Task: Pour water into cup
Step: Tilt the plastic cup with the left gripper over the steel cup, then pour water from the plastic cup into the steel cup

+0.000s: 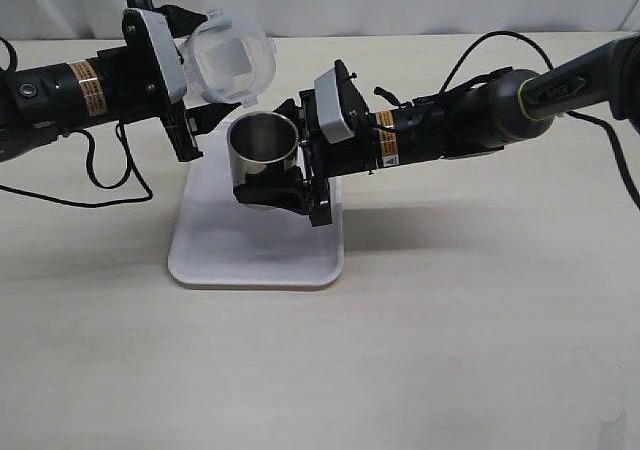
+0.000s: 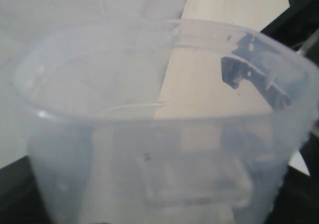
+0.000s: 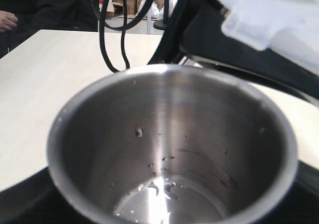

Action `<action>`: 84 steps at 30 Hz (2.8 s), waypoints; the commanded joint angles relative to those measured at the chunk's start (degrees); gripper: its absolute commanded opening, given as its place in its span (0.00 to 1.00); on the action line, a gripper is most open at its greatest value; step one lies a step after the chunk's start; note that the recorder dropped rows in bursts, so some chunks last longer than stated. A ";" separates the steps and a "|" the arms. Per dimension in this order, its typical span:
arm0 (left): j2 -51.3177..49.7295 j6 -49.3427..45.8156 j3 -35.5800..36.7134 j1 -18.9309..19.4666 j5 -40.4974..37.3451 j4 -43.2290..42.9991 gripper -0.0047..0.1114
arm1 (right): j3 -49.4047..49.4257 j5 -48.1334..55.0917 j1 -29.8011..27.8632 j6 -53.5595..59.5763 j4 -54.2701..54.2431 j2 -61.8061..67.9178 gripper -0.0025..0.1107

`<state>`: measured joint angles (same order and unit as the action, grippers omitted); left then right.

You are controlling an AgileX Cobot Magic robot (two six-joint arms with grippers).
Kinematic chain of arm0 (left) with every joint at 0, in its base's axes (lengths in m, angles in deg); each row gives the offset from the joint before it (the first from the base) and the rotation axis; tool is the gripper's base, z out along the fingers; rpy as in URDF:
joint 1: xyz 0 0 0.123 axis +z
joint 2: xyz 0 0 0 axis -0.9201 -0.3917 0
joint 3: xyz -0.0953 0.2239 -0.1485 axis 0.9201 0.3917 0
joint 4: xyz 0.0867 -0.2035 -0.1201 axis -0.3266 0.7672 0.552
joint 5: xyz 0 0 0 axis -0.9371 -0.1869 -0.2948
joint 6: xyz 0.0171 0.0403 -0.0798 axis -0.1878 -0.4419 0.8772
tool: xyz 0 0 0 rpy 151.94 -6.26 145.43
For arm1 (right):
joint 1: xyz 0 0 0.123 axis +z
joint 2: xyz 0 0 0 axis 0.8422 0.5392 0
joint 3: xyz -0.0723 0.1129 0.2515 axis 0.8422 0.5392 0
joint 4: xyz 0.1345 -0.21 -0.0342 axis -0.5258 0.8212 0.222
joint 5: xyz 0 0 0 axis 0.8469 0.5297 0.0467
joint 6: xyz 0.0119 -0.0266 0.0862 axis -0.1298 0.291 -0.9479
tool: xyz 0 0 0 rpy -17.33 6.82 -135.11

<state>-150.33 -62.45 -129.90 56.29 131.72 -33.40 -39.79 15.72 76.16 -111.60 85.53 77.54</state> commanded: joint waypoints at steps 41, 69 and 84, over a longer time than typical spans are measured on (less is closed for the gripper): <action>0.15 -15.71 -0.61 -0.09 5.37 1.21 0.04 | -1.12 -1.24 0.01 2.42 -0.73 -0.23 0.06; 0.15 -17.13 -0.61 -0.09 5.37 1.21 0.04 | -1.81 0.14 -0.53 2.29 -3.44 -0.23 0.06; 0.15 -17.12 -0.61 -0.09 5.24 2.53 0.04 | -1.81 -1.24 0.72 1.42 -1.32 -0.23 0.06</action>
<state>-150.33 -79.29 -129.90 56.29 135.12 -33.05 -41.23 15.86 76.41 -110.01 84.07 77.54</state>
